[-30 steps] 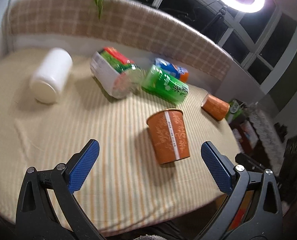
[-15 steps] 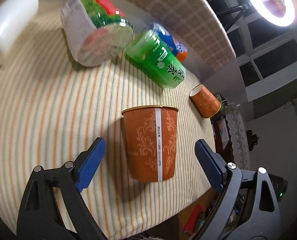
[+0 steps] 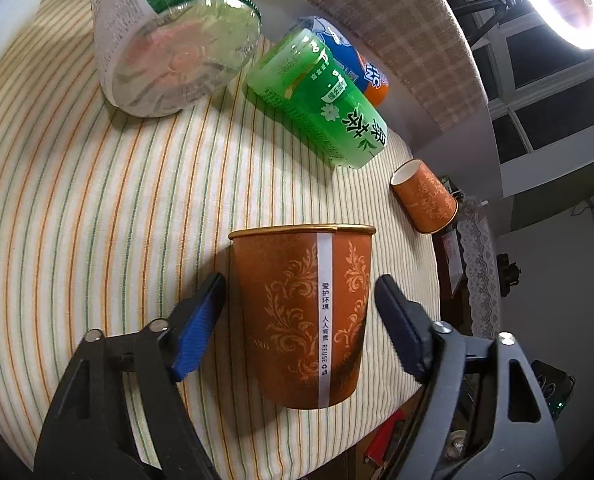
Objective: Flip cup upright
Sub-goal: 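Grasp the orange cup with the left gripper and rotate it upright, then lower the upright orange cup onto the table and open the left gripper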
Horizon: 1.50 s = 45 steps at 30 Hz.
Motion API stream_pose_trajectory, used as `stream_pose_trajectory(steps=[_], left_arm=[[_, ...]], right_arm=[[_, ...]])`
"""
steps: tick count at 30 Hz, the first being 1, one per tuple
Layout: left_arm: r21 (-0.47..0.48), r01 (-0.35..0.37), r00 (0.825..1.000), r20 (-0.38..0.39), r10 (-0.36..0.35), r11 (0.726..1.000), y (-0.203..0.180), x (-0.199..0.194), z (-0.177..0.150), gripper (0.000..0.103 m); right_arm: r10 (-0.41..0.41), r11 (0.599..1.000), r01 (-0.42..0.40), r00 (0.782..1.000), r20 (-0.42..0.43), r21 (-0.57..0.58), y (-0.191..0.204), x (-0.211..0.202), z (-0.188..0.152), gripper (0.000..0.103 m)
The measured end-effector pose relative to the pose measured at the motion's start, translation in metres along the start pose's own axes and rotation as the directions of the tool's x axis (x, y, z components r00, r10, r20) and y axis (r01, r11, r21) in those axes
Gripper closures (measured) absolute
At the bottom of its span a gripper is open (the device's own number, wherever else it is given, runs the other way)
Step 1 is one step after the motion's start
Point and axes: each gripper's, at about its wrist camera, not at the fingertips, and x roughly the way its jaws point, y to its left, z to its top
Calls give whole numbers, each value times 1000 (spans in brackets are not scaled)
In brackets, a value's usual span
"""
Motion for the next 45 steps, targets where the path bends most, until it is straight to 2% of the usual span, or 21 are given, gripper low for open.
stream_pose_trajectory(steps=[3, 8, 15, 21, 26, 34, 39, 45], left_arm=[[13, -2, 1000, 0, 2, 1000, -1, 1, -1, 34], [53, -20, 999, 26, 19, 998, -8, -4, -4, 36], [160, -91, 991, 107, 75, 983, -28, -17, -14, 36], [270, -182, 971, 199, 130, 946, -50, -25, -26, 36], [353, -277, 942, 280, 182, 893, -67, -25, -33, 36], [430, -355, 911, 356, 206, 830, -83, -19, -41, 36], [453, -375, 901, 382, 205, 808, -89, -12, -40, 36], [457, -373, 901, 385, 198, 807, -91, -3, -37, 36]], right_arm=[[1, 1000, -1, 1000, -2, 4, -2, 1, 0, 26], [4, 1000, -4, 1000, -1, 6, -1, 1, 0, 26], [7, 1000, -7, 1000, 6, -7, 3, 0, 1, 26], [6, 1000, -6, 1000, 5, -17, 6, 1, 1, 26], [5, 1000, -5, 1000, 7, -21, 7, 0, 0, 26], [3, 1000, -3, 1000, 8, -24, 6, 0, 0, 26], [1, 1000, 0, 1000, 10, -31, 5, -1, 1, 26], [-3, 1000, 3, 1000, 12, -31, 4, -2, 1, 26]])
